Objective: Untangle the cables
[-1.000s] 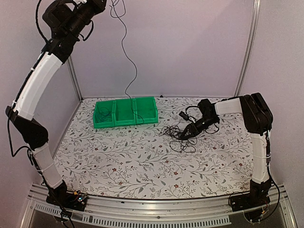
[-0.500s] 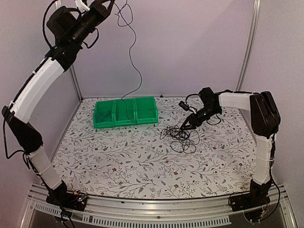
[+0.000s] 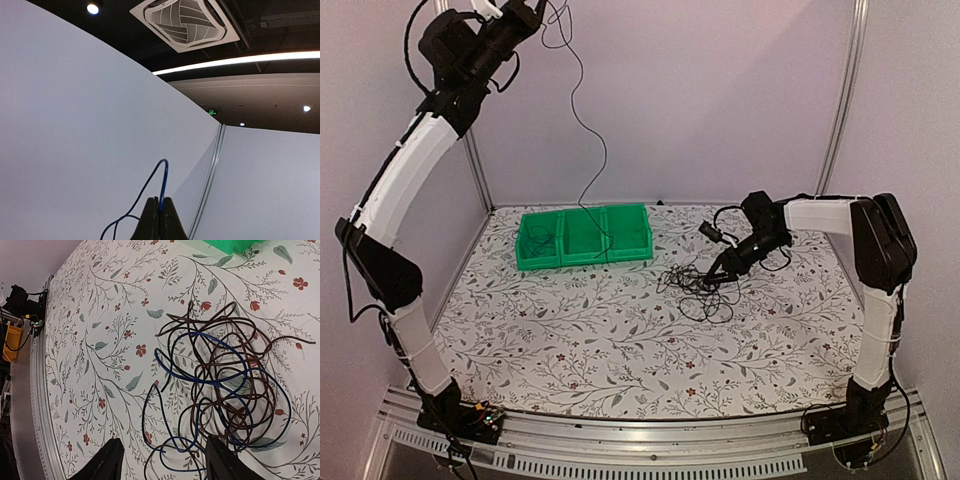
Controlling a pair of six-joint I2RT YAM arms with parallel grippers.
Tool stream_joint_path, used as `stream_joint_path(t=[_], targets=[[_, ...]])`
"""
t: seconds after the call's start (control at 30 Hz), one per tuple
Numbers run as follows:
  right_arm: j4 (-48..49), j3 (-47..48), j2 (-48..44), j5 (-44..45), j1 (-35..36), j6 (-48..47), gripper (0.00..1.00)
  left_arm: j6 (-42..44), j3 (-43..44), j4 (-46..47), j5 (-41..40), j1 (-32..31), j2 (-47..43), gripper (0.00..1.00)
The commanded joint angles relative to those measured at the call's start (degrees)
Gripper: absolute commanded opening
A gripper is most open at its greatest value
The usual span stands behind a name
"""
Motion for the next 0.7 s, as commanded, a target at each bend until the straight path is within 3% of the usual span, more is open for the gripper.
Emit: stream_joint_path(t=[0.0, 0.4, 0.67], targets=[[0.0, -0.6, -3.1, 0.1, 0.4, -0.6, 0.6, -4.6, 7.3, 2.0, 3.4, 0.5, 2.9, 0.0], [0.2, -0.8, -2.3, 0.4, 0.3, -0.5, 0.6, -3.2, 6.8, 3.3, 0.8, 4.9, 4.0, 0.0], [0.5, -1.8, -2.3, 0.6, 0.4, -0.7, 0.61, -2.4, -3.9, 5.3, 1.7, 8.0, 4.2, 0.0]])
